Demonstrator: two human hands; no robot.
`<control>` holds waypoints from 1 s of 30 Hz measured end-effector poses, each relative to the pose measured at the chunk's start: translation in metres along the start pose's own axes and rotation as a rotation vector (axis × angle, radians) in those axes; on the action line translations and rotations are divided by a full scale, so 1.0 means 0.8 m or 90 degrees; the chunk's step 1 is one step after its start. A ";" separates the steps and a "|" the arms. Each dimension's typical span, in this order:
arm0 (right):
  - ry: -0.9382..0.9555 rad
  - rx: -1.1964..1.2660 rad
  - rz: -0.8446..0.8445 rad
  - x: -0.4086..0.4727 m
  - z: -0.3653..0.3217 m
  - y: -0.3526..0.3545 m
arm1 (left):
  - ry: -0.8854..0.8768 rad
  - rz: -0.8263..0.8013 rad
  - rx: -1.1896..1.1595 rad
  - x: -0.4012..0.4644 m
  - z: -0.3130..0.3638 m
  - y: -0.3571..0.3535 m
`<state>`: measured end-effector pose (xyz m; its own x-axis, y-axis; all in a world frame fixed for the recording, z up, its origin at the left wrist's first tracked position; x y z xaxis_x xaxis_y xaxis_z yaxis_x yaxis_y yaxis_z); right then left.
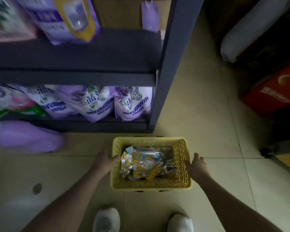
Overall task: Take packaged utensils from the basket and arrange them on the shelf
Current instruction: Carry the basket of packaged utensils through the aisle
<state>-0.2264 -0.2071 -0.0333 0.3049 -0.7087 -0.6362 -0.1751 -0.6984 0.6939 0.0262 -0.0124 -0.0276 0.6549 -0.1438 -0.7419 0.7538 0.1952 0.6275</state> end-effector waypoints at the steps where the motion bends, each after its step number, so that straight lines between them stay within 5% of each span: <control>1: 0.009 0.032 0.010 0.012 0.003 -0.009 | -0.004 -0.006 -0.025 0.009 0.000 -0.014; 7: 0.009 0.105 0.066 0.048 0.011 -0.027 | -0.039 0.048 0.004 0.041 -0.009 -0.041; 14: 0.031 0.085 -0.001 0.004 -0.021 0.047 | -0.077 0.053 -0.090 -0.026 0.014 0.025; 24: 0.153 0.023 -0.086 -0.217 -0.160 0.271 | -0.034 0.139 -0.083 -0.321 0.013 0.242; 30: 0.293 -0.101 -0.142 -0.348 -0.277 0.329 | 0.058 0.208 -0.122 -0.478 -0.059 0.353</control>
<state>-0.1501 -0.1712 0.4012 0.7038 -0.4025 -0.5853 0.0741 -0.7779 0.6240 -0.0141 0.1433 0.4225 0.8442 0.0414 -0.5344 0.4774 0.3954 0.7847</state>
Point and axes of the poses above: each hand's wrist, its own x-axis towards the middle knuckle, its own y-axis out of the back of the hand, z = x × y, the point moved 4 cm from there along x, towards the middle knuckle, and after that the axes turned 10 degrees about y, right-handed, at the moved point
